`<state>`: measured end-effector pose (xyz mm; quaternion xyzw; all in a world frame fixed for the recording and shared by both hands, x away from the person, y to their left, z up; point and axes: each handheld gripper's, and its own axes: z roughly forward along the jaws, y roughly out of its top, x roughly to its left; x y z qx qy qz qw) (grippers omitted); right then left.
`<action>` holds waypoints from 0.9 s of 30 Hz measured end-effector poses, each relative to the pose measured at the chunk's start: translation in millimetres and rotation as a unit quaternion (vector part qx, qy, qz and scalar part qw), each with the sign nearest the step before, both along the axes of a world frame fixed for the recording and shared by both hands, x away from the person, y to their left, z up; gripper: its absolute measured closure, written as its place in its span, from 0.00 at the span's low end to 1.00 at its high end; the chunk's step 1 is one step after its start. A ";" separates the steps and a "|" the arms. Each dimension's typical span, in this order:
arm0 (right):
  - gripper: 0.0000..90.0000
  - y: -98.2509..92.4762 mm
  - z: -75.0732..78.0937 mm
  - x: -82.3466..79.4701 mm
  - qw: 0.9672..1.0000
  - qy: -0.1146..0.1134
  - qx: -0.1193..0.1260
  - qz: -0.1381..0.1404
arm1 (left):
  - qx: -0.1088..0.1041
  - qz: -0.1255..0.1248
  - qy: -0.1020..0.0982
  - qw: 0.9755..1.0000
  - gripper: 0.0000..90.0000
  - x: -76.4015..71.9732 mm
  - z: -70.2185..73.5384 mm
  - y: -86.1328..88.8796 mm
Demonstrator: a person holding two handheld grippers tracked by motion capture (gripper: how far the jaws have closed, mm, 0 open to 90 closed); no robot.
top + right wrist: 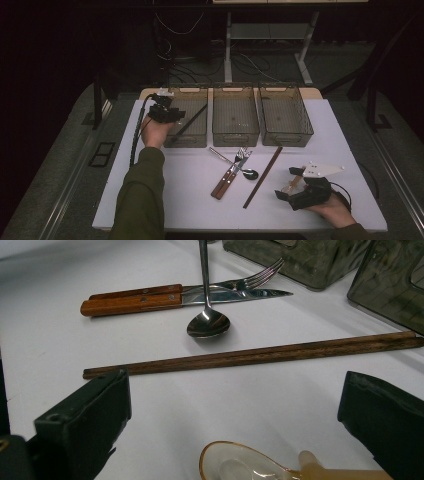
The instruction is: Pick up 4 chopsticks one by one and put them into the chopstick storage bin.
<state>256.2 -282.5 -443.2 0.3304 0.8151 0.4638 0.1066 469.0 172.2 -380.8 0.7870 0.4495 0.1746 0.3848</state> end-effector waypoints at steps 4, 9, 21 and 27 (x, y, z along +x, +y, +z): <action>0.01 0.2 -0.1 0.0 1.000 0.000 -0.001 0.000 | -0.006 -0.009 -0.013 1.000 0.62 -6.1 7.2 0.7; 0.01 0.2 -0.1 -0.1 1.000 0.000 -0.001 -0.001 | -0.013 -0.034 -0.017 0.999 0.53 -16.5 13.1 1.6; 0.01 0.2 -0.2 0.0 1.000 0.001 -0.002 -0.002 | -0.030 -0.091 -0.031 0.995 0.38 -59.1 13.9 0.8; 0.01 0.2 -0.1 -0.1 1.000 0.001 -0.001 -0.002 | -0.039 -0.107 -0.037 0.993 0.31 -87.3 5.4 -2.3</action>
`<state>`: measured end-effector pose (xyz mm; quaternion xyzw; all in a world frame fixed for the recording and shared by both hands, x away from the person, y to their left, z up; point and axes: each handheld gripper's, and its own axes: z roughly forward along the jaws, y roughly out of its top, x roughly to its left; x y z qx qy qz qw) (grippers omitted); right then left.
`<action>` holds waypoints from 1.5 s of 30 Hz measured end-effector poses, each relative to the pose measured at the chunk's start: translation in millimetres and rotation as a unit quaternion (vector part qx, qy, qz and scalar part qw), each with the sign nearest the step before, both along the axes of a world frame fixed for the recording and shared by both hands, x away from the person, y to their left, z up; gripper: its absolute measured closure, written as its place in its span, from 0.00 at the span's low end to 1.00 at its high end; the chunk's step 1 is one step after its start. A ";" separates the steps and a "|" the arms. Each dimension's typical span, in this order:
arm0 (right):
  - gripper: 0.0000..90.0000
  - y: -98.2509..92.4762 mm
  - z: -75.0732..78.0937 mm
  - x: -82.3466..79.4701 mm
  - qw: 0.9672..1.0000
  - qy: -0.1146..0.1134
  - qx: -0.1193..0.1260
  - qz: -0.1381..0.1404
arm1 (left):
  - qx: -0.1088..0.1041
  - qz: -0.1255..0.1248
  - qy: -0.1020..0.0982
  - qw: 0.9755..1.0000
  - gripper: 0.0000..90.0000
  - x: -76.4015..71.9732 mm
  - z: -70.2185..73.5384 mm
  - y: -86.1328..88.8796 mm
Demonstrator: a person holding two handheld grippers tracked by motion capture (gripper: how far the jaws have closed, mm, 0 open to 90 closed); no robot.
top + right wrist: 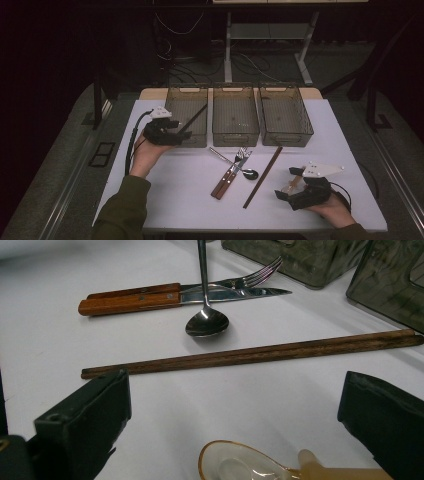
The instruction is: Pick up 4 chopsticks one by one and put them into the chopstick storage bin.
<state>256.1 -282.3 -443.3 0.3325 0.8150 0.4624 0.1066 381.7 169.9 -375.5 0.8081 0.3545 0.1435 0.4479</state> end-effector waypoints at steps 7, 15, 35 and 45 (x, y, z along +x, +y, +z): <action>0.01 -0.1 0.2 0.0 1.000 0.002 0.000 0.000 | -0.009 -0.015 -0.003 1.000 0.18 -32.7 -11.6 0.6; 0.01 -0.7 2.5 -0.5 1.000 0.013 -0.002 0.003 | -0.016 -0.030 -0.012 0.999 0.12 -65.0 -25.3 0.9; 0.39 -2.0 10.4 -6.7 0.999 0.031 0.002 0.038 | -0.013 -0.106 -0.003 0.994 0.00 -107.4 -55.8 -16.8; 0.77 9.1 9.9 -12.1 0.997 0.046 -0.017 0.068 | -0.009 -0.121 0.002 0.993 0.00 -106.4 -59.5 -17.7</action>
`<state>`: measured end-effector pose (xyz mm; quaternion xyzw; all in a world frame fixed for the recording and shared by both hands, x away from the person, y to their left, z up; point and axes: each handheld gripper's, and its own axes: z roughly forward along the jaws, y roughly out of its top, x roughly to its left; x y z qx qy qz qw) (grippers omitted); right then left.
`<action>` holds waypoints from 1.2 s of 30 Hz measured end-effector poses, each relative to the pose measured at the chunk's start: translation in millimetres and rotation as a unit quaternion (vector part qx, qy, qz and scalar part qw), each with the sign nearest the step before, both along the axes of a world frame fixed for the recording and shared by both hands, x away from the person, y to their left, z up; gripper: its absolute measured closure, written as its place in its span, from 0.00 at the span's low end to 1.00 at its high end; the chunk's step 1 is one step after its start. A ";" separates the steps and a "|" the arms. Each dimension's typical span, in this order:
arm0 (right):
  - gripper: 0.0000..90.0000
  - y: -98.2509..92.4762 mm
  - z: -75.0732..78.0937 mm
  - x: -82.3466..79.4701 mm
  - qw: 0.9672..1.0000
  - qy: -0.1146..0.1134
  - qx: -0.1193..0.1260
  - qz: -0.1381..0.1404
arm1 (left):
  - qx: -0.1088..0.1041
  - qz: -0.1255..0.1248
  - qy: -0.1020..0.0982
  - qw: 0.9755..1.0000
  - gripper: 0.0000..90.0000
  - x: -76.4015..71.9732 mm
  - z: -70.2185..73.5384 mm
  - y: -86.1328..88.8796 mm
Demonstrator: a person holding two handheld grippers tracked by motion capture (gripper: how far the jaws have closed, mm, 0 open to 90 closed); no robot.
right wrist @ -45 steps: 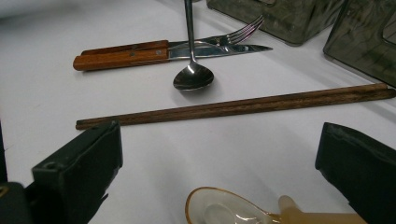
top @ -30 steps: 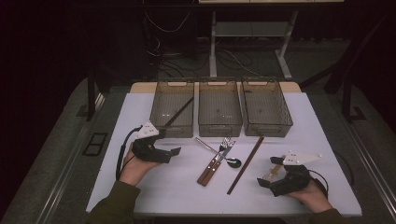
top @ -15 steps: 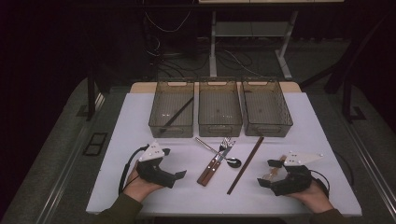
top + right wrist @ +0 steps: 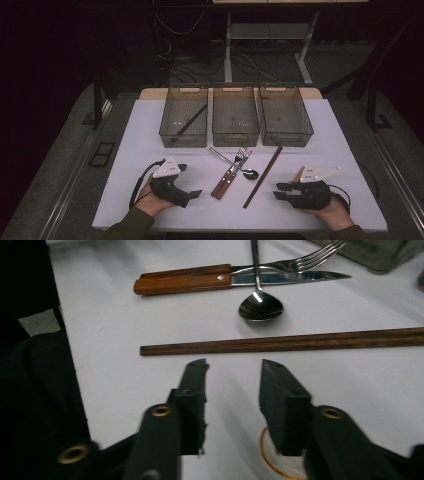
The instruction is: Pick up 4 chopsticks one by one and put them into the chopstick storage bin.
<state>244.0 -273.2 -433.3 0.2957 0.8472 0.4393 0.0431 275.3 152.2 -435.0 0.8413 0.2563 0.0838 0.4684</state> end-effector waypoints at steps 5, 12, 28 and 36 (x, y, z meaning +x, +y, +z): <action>0.91 10.6 -1.8 -1.6 1.000 0.002 -0.016 0.026 | 0.001 0.002 0.004 1.000 0.00 0.1 -1.1 0.4; 1.00 20.0 -3.8 -1.5 0.999 0.006 -0.024 0.046 | 0.002 -0.003 0.007 1.000 0.00 0.1 -2.7 -1.5; 1.00 55.0 -9.1 2.3 0.995 0.004 -0.040 0.086 | 0.004 -0.005 0.004 1.000 0.00 0.1 -3.1 -2.7; 1.00 70.2 -13.7 4.8 0.993 0.008 -0.050 0.103 | 0.001 -0.008 0.006 1.000 0.00 -0.1 -3.2 -3.1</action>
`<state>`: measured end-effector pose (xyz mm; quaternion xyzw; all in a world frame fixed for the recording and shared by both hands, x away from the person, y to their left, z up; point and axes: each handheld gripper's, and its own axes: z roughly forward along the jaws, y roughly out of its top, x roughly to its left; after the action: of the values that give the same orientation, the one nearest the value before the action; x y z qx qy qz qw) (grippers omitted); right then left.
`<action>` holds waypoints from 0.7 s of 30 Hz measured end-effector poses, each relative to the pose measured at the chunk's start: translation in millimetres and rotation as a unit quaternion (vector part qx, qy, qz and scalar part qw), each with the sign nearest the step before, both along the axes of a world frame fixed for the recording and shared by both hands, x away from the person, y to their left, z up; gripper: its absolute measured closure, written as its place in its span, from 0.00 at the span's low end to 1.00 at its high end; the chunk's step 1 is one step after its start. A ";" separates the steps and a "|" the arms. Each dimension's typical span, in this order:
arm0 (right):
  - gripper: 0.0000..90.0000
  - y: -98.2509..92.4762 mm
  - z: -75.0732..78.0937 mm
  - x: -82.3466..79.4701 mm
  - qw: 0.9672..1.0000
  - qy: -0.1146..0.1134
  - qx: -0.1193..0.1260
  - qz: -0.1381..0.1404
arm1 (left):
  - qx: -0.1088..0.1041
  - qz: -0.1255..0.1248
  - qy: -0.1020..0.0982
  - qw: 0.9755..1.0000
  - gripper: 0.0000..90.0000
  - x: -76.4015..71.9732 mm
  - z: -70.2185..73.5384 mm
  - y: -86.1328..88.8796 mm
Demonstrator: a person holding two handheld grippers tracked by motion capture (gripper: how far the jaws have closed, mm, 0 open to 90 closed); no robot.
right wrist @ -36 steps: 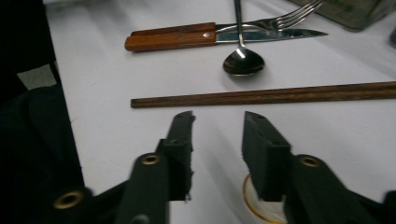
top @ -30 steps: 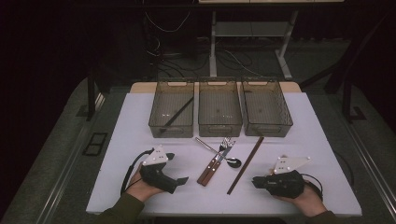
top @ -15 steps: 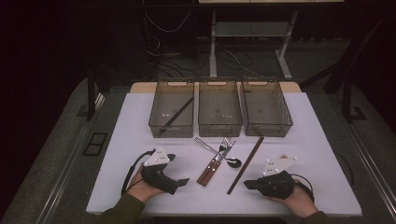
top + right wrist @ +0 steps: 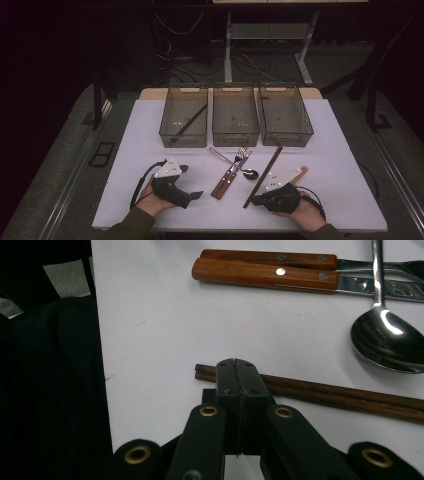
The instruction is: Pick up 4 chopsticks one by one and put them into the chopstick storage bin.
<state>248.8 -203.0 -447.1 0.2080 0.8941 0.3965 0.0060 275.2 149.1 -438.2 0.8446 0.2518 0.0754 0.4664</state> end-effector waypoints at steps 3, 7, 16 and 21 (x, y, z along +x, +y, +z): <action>1.00 3.0 -1.5 0.9 1.000 0.001 -0.001 0.003 | 0.001 0.000 0.000 1.000 0.00 -0.3 0.1 -0.4; 1.00 7.5 -2.6 1.0 1.000 0.002 -0.002 0.007 | 0.000 -0.001 0.001 1.000 0.00 -0.3 0.2 -0.4; 1.00 14.7 -4.2 1.6 1.000 0.002 -0.007 0.010 | 0.000 -0.001 0.002 1.000 0.00 -0.7 0.3 -0.5; 1.00 17.2 -4.2 2.6 1.000 0.000 -0.007 0.010 | -0.001 -0.001 0.002 1.000 0.00 -0.7 0.4 -0.3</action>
<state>251.3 -185.9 -451.3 0.1994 0.8987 0.3905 0.0032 274.6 148.8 -437.8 0.8443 0.2523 0.0727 0.4671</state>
